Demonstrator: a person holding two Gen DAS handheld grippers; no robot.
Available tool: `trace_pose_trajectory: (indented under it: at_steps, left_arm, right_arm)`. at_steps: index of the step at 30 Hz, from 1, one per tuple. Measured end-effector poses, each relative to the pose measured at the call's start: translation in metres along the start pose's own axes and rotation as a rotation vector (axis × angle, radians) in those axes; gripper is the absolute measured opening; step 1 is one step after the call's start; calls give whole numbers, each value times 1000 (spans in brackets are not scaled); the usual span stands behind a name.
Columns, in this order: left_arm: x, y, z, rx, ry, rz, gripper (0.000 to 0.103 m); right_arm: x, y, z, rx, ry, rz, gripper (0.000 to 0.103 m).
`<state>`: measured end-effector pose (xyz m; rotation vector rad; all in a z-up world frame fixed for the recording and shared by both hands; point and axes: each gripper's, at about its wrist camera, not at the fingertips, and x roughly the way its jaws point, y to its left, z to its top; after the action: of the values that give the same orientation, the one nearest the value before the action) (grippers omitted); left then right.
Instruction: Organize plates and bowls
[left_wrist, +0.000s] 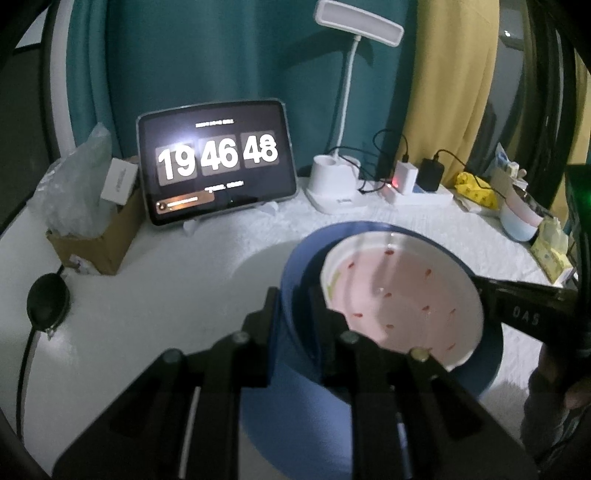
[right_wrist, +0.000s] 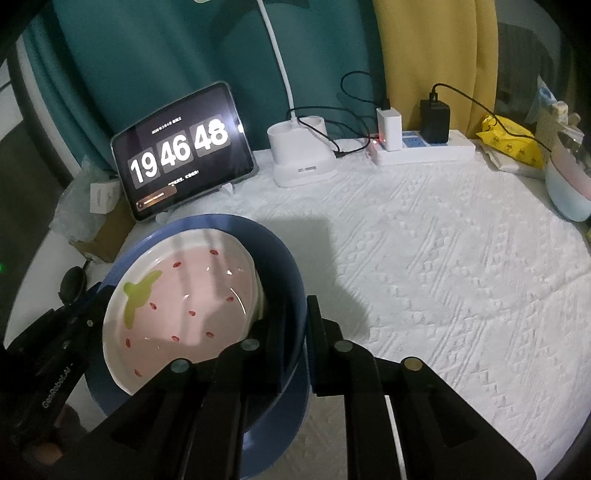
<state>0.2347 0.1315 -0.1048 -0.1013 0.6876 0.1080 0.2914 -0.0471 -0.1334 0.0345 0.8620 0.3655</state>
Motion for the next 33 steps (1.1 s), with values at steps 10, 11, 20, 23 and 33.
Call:
trace_pose_trajectory:
  at_steps: [10,11,20,23,33]
  left_arm:
    - [-6,-7,-5,12,7,11,18]
    - [-7,-8,-5,14,8,11,18]
    - [-9,-11,-7,24,12,15,18]
    - [-9,-11,-6,26,14,16,18]
    - [-10,-10,-7,8,39,44,31]
  right_arm:
    - [-5,-4,-3,-2,4,-24,12]
    - [-6,-5,-3,0,4,-23,12]
    - [-10,-8,-5,2,6,-13,12]
    - [-9,-7,-4,-3,5,-12,12]
    - [-9,-19,-3,8,22,-47,43]
